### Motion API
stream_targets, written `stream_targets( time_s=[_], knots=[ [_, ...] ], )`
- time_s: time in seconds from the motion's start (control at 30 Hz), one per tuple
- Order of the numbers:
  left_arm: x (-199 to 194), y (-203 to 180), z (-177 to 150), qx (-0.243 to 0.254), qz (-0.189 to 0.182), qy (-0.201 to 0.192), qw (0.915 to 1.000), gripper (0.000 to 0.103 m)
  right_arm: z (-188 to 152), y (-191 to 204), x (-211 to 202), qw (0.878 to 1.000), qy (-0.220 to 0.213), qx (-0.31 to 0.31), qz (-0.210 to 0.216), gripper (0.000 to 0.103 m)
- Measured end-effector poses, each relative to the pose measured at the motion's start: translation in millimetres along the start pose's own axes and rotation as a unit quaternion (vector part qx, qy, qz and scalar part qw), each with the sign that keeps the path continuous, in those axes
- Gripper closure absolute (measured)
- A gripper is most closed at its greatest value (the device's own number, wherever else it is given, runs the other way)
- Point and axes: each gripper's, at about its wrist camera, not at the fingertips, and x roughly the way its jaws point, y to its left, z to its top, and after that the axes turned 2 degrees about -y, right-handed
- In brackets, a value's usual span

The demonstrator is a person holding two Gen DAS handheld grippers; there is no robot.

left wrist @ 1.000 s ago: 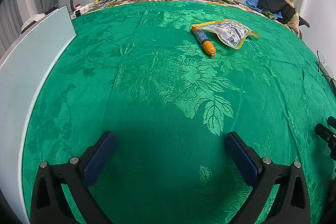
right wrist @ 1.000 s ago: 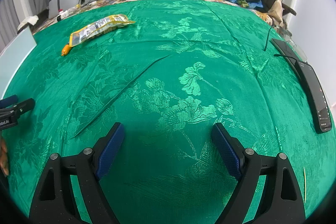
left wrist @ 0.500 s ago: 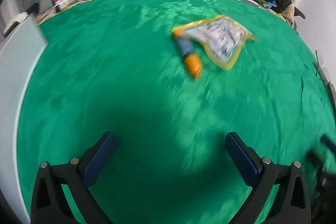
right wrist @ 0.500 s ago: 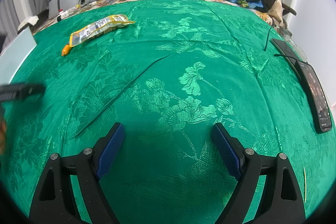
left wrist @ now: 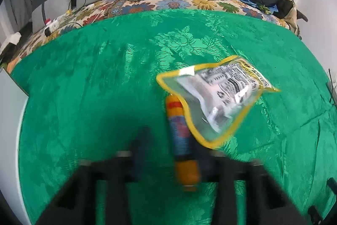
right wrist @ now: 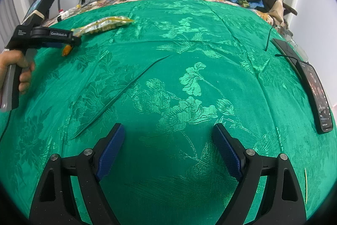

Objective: Organize snacks
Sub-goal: 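Grasp the orange sausage stick with the left gripper, then grasp the clear yellow-bordered peanut bag with the right gripper while the left gripper holds the sausage stick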

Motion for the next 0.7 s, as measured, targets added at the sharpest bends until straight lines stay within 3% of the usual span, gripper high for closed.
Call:
stream_targets(
  time_s=[0.13,0.5,0.57,0.63,0.7],
  knots=[
    [-14.6,10.0,-17.8,-0.004,-0.005,0.003,1.0,0.087,0.0,0.3,-0.1,1.0,0.0,0.0,0.0,0.015],
    [-89.9,43.6,-128.4,-0.007,0.007,0.019,0.9998,0.086,0.2,0.7,0.3,1.0,0.0,0.0,0.0,0.015],
    [-93.8,49.0,-135.9,-0.009,0.01,0.014,0.9998,0.071,0.2,0.8,0.3,1.0,0.0,0.0,0.0,0.015],
    [-90.9,52.3,-136.5,-0.015,0.017,0.017,0.9996,0.017,0.2,1.0,-0.2,1.0,0.0,0.0,0.0,0.015],
    [-85.2,54.1,-137.3,-0.015,0.031,0.015,0.9993,0.009,0.2,1.0,-0.2,1.0,0.0,0.0,0.0,0.015]
  ],
)
